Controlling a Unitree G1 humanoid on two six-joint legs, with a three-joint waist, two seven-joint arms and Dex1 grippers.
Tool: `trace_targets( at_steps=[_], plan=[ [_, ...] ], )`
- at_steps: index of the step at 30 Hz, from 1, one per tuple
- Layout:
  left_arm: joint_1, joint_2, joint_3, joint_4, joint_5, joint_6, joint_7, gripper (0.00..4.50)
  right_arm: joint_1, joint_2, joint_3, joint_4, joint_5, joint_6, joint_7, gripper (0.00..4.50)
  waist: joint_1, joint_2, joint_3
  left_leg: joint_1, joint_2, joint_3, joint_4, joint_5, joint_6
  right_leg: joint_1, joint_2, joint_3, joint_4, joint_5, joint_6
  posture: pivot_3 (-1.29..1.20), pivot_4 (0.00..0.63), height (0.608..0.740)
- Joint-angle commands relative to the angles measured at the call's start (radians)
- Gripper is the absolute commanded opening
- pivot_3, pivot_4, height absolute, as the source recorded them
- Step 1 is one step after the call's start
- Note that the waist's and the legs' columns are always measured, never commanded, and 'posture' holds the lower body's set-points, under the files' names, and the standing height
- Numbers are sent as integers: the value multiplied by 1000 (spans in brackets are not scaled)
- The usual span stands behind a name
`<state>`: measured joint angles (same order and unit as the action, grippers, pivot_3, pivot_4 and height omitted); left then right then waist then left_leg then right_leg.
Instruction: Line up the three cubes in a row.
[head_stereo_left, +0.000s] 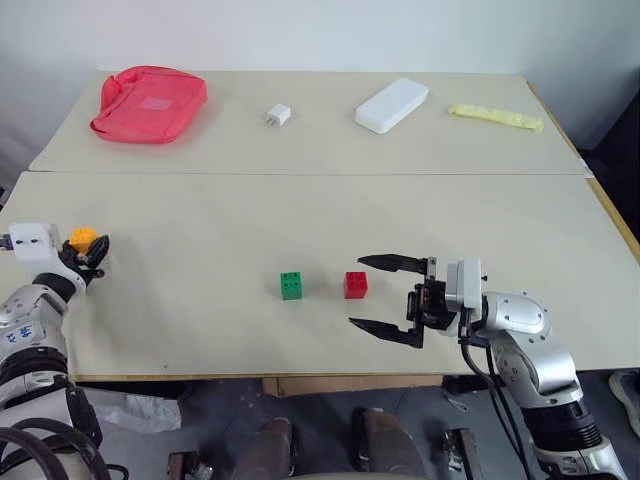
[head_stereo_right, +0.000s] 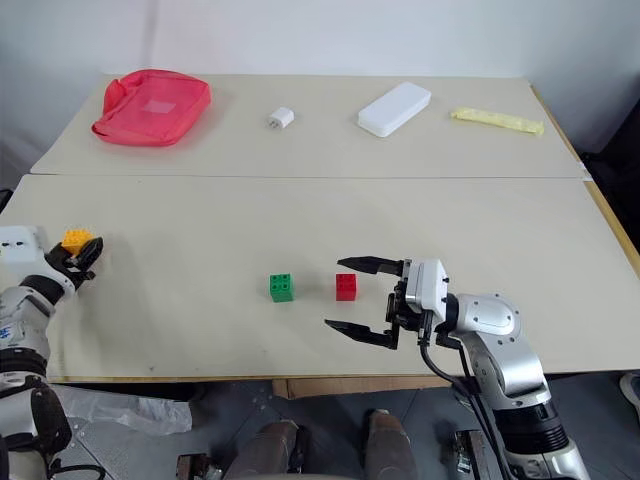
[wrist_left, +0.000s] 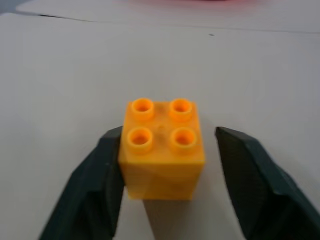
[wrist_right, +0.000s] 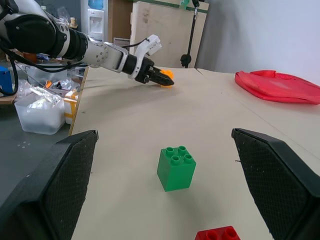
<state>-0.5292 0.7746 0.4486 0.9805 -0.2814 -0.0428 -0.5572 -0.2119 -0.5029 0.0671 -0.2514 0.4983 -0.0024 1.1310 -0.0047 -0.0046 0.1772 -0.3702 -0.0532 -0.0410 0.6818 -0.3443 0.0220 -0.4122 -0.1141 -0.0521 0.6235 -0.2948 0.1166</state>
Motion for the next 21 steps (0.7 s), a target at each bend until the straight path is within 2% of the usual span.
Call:
trace_targets(
  at_steps=[1, 7, 8, 11, 14, 16, 21],
  plan=[
    [92, 80, -13, -185, -22, 41, -146, 1503, 17, -31, -53, -43, 6, -23, -9, 4500, 0, 0, 0, 0, 1, 0, 0, 0, 0, 0, 0, 0, 0, 0, 0, 0, 150, 740],
    [207, 126, -20, -586, -220, 140, -530, 1507, 76, -79, -107, -58, 10, -24, -11, 4500, 18, 0, 0, -1, 1, -4, 1, 0, 0, 3, -2, 5, -3, 0, 0, 0, 150, 740],
    [221, 132, -51, -612, -205, 131, -569, 1507, 82, -80, -110, -60, 10, -24, -14, 4500, 21, 0, 0, -1, 1, -4, 1, 0, 0, 3, -2, 5, -4, 0, 0, 0, 150, 740],
    [224, 129, -257, -660, -94, -47, -798, 1507, 110, -91, -126, -64, 1, -33, -21, 4500, 22, 5, 0, 0, 1, -3, 0, 0, 0, 4, -2, 6, -4, 0, 0, 0, 150, 740],
    [93, 25, -352, -588, -87, -67, -852, 1507, 140, -99, -131, -71, -8, -43, -24, 4500, 31, 9, 0, 0, 0, -2, 0, 0, 1, 3, -2, 5, -4, 0, 0, 0, 150, 740],
    [17, -23, -401, -510, -54, -119, -890, 1507, 157, -101, -134, -90, -9, -41, -30, 4500, 30, 4, 1, -1, 0, -3, 1, 1, 1, 3, 1, 3, -3, 0, 0, 0, 150, 740],
    [-104, -74, -466, -338, 6, -232, -966, 1507, 206, -122, -174, -125, -7, -34, -52, 4500, 16, 3, 1, 0, 0, 3, 0, 1, 1, 1, 4, 0, -1, 0, 0, 0, 150, 740]
  ],
)
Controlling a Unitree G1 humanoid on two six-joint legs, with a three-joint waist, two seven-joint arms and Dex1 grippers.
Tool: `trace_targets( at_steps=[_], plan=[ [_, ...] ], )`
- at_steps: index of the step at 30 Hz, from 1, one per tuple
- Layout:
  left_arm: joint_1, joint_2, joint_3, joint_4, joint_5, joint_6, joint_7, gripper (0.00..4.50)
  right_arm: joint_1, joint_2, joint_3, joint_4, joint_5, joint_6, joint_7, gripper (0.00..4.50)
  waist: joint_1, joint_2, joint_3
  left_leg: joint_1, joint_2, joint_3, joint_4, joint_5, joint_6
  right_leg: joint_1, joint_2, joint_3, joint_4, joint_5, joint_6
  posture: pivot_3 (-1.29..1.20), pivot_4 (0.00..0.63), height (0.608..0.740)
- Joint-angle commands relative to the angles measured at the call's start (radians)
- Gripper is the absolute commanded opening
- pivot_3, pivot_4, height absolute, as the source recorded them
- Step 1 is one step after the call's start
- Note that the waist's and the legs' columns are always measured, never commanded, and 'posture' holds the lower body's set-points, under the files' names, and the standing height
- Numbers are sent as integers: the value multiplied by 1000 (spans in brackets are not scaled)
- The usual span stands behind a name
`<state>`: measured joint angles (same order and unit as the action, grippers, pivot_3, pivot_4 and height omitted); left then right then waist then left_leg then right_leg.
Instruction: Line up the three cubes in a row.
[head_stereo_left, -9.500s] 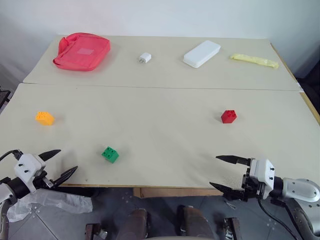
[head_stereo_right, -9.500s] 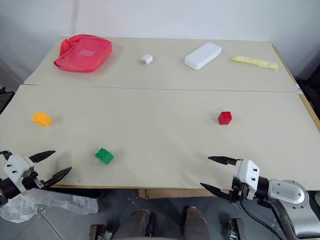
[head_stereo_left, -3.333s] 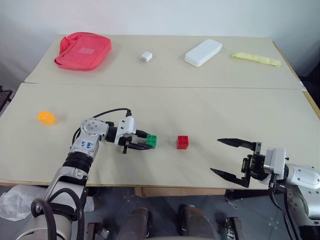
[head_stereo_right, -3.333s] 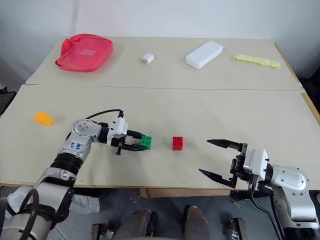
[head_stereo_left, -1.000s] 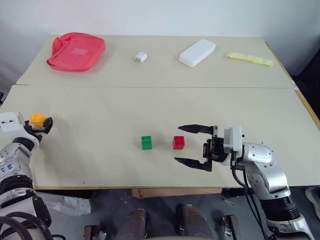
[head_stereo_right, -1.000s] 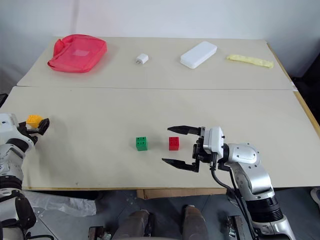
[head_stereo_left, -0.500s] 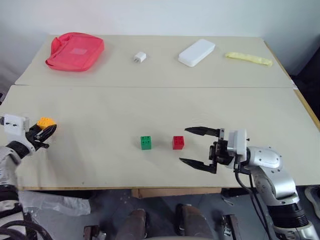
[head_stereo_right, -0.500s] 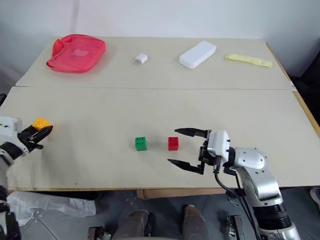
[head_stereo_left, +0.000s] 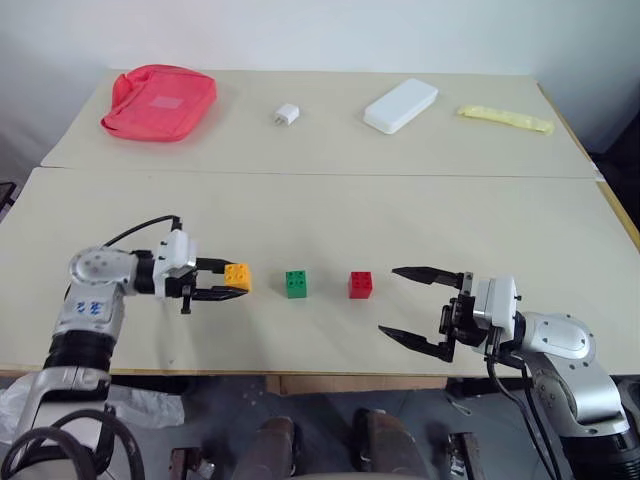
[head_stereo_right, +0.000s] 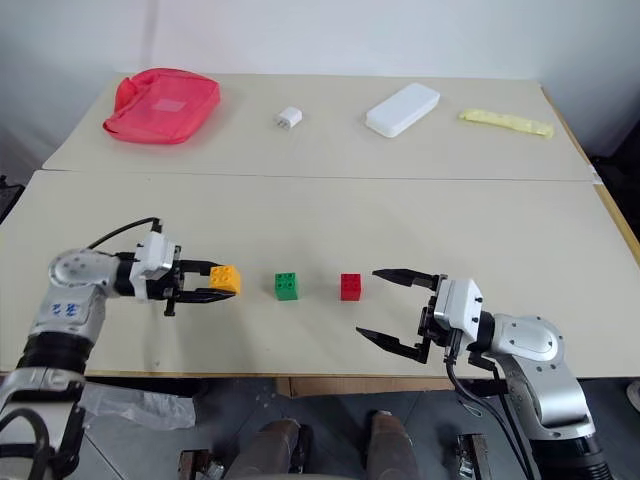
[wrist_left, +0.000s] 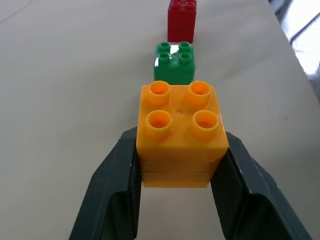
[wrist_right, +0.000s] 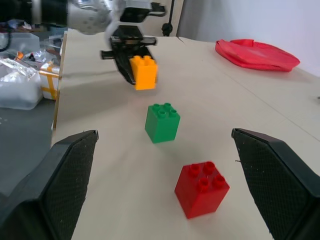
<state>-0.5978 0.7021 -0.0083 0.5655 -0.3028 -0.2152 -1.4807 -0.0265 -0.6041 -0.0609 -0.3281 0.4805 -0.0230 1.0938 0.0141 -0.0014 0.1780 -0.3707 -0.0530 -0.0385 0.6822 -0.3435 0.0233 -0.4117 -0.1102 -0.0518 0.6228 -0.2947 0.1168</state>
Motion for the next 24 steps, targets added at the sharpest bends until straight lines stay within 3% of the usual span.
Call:
trace_targets(
  at_steps=[1, 8, 18, 24],
  plan=[
    [-53, -7, -17, 110, 38, -76, -54, 1507, 32, -26, -53, -50, 10, -15, -16, 4500, -5, 0, 0, 0, 0, 1, 0, 0, 0, 0, 0, 0, 0, 0, 0, 0, 150, 740],
    [-142, -14, -57, 332, 108, -196, -102, 1507, 74, -41, -86, -53, -2, -31, -25, 4500, -3, 0, 0, 0, -1, 1, 1, 0, 2, 0, 0, 0, 0, 0, 1, 0, 150, 740],
    [-185, -11, -56, 449, 112, -207, -130, 1507, 92, -46, -83, -53, 8, -27, -13, 4500, 9, -1, 0, 0, -2, 0, 1, 0, 2, 0, 0, 0, 0, 1, 1, 0, 150, 740],
    [-165, 46, 2, 347, 49, -161, -120, 3406, 10, -77, -78, 12, 28, -14, 40, 4500, 5, -1, 1, 0, -2, 0, 1, 0, 2, 0, 0, 0, 0, 1, 1, 0, 150, 740]
  ],
)
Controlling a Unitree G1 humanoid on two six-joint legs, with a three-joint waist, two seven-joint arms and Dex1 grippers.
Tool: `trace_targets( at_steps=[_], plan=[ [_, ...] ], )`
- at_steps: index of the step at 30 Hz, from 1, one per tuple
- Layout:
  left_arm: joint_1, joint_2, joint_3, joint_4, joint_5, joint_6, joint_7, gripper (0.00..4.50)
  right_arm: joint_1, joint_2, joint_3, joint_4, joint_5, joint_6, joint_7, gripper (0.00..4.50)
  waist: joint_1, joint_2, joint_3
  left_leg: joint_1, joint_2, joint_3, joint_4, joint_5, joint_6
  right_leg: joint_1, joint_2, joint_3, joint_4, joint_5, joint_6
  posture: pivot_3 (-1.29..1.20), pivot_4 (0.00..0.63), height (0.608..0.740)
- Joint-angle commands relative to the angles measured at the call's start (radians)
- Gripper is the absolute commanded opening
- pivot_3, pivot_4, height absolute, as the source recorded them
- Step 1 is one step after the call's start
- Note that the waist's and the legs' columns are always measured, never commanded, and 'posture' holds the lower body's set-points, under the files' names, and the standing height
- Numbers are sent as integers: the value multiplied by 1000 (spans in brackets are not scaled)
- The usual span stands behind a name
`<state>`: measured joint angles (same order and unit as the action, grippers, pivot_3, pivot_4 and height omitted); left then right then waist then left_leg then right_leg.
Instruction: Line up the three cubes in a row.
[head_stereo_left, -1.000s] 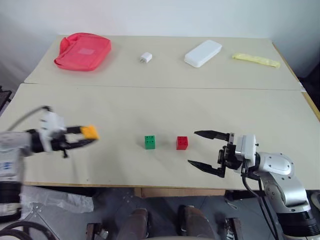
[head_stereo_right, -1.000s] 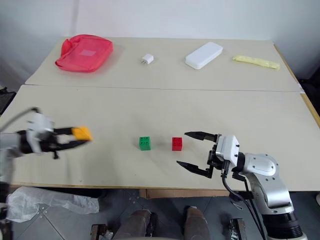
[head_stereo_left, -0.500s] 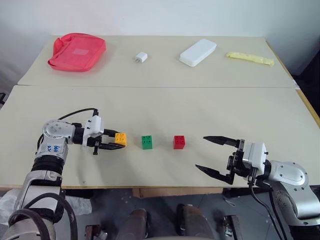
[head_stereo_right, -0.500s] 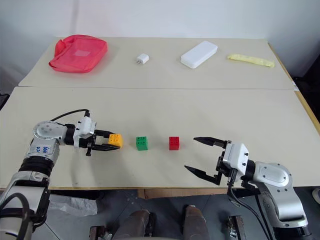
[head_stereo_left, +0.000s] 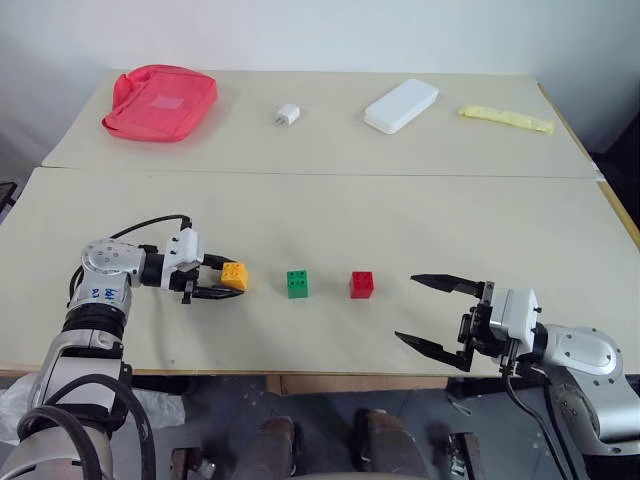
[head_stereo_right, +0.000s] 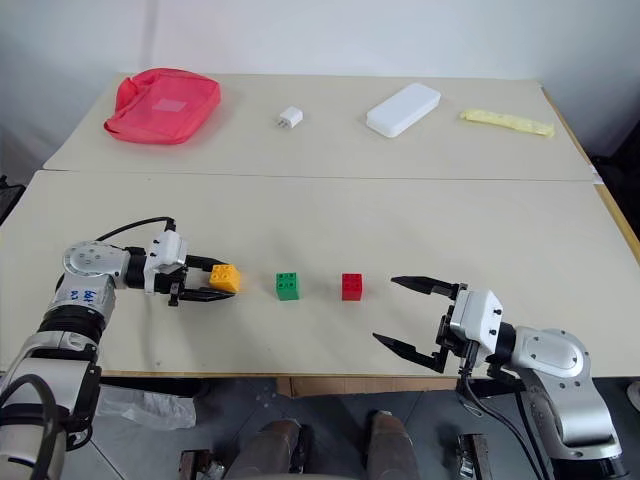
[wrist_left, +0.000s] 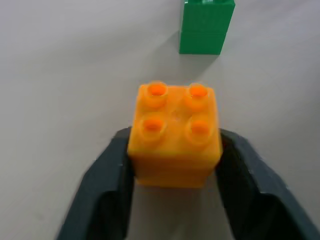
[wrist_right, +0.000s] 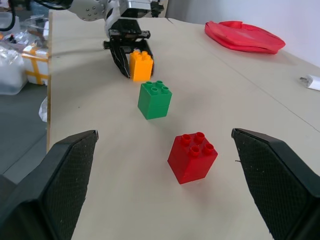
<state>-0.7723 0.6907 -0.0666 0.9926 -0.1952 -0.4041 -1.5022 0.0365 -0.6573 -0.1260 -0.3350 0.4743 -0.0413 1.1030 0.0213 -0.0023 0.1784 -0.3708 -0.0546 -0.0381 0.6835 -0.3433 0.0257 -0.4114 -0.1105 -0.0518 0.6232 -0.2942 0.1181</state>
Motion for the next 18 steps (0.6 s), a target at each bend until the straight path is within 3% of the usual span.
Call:
trace_targets(
  at_steps=[1, 2, 9, 15, 18],
  plan=[
    [26, 78, 81, -118, -81, 51, -95, 3718, -83, -30, -11, 26, 46, 17, 39, 4500, -5, -1, 0, 0, 0, 0, 0, 0, 0, 0, 0, 0, 0, 0, 0, 0, 150, 740],
    [47, 98, 101, -159, -102, 74, -85, 4006, -110, -37, -10, 33, 60, 31, 51, 4500, -10, -1, 0, 0, 0, 0, 0, 0, 0, 0, 0, 0, 0, 0, 0, 0, 150, 740],
    [287, 212, 266, -477, -224, 206, 21, 4006, -243, -131, 12, 124, 100, 93, 210, 4500, -25, -1, 0, 0, 2, -3, -1, 0, 0, 1, -5, 4, -2, 0, 0, 0, 150, 740],
    [402, 266, 330, -537, -177, 204, 113, 4006, -402, -162, 58, 282, 60, 77, 324, 4500, -20, 0, 1, 0, 2, -5, 0, 0, -1, 2, -5, 5, -3, 0, -1, 0, 150, 740],
    [452, 311, 294, -546, -130, 269, 122, 4006, -425, -153, 74, 333, 37, 50, 357, 4500, -21, 0, 1, 0, 2, -6, -1, 0, -2, 2, -5, 5, -3, 0, -1, 0, 150, 740]
  ],
)
